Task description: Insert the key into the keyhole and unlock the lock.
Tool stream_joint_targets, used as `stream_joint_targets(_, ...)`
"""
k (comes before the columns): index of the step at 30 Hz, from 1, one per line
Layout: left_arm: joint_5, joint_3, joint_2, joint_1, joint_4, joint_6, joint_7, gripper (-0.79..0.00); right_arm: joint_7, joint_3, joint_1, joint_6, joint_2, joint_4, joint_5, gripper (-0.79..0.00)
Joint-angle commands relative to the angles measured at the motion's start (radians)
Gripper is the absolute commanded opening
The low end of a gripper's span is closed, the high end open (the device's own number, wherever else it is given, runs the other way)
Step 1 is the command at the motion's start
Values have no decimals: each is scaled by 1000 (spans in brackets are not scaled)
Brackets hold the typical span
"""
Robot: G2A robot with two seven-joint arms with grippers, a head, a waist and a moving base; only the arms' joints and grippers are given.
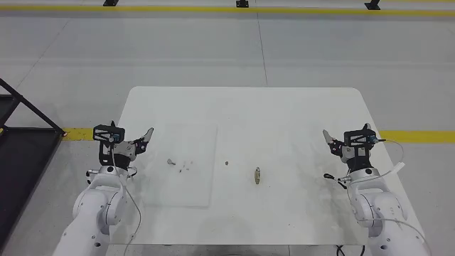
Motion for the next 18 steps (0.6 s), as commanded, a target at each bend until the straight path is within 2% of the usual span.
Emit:
stream_joint_targets(1, 0, 0, 0, 0, 0, 0, 0, -1, 0, 0, 0, 0, 0, 0, 0, -1)
stream_joint_targets(6, -6, 1, 0, -1, -2, -6, -3, 0, 0, 0, 0, 0, 0, 0, 0, 0)
stream_joint_targets(9, -31, -18, 2, -8, -34, -43, -68, 0, 0, 0, 0, 0, 0, 0, 0, 0)
stream_joint_targets(11, -61, -35, 4, -12, -72, -60, -168, 0, 0, 0, 0, 0, 0, 0, 0, 0)
stream_joint_targets(15, -137, -58, 9, -40, -152, -83, -449, 0, 0, 0, 0, 0, 0, 0, 0, 0)
stream_joint_targets(18, -169, -69, 15, -64, -209, -136, -647, 0, 0, 0, 0, 0, 0, 0, 0, 0)
